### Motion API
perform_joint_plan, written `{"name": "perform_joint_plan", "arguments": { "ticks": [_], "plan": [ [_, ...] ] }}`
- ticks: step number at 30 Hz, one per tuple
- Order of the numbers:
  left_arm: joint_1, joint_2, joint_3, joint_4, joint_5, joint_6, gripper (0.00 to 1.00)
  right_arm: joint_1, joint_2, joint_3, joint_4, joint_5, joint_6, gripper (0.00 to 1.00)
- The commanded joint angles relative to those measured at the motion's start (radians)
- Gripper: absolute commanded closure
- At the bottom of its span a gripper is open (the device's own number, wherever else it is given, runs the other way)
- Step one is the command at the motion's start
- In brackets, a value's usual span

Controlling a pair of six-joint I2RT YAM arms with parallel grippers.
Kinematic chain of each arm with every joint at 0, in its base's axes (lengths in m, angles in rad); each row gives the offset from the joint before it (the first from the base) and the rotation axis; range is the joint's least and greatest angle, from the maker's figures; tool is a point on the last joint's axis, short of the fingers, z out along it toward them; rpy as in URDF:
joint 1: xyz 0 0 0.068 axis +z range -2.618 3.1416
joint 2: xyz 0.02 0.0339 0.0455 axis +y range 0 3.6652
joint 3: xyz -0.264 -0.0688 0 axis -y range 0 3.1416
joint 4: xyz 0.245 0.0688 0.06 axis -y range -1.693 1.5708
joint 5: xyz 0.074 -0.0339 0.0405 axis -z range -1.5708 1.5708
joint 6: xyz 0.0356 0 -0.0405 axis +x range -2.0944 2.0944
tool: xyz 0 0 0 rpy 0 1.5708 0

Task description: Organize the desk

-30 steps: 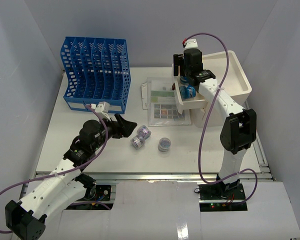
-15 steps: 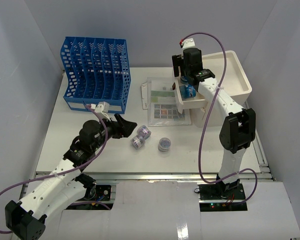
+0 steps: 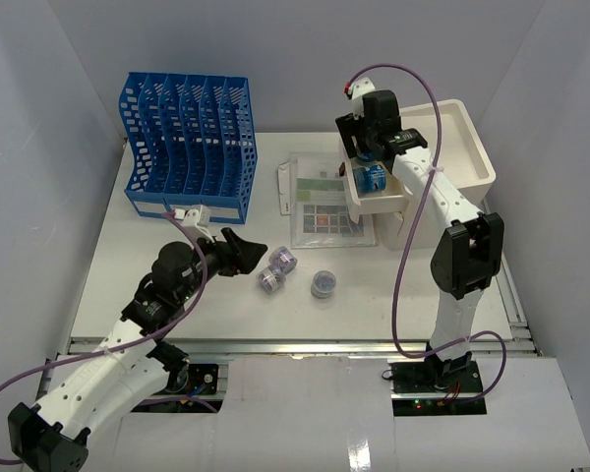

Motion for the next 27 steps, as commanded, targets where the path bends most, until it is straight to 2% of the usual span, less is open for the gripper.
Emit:
{"name": "perform_joint_plan", "arguments": {
  "ticks": [1,6,11,14,27],
  "plan": [
    [0.004,-0.041,-0.007,-0.021,-0.001,-0.007,0.12,-0.027,0.016,0.064,-0.062,-0.057,-0.088,0.10],
    [0.005,-0.064,-0.004,-0.047,-0.010,-0.005,0.12,-0.042,0.050,0.099,-0.090,-0.127,-0.161,0.04],
    [0.005,-0.064,0.002,-0.054,-0.014,-0.005,0.12,-0.049,0.076,0.124,-0.127,-0.208,-0.192,0.05],
    [0.005,-0.059,0.006,-0.054,-0.013,-0.007,0.12,-0.049,0.087,0.136,-0.148,-0.223,-0.202,0.08],
    [0.005,-0.004,0.035,-0.012,0.033,-0.011,0.12,-0.051,0.056,0.098,-0.197,-0.276,-0.200,0.29]
  ]
}}
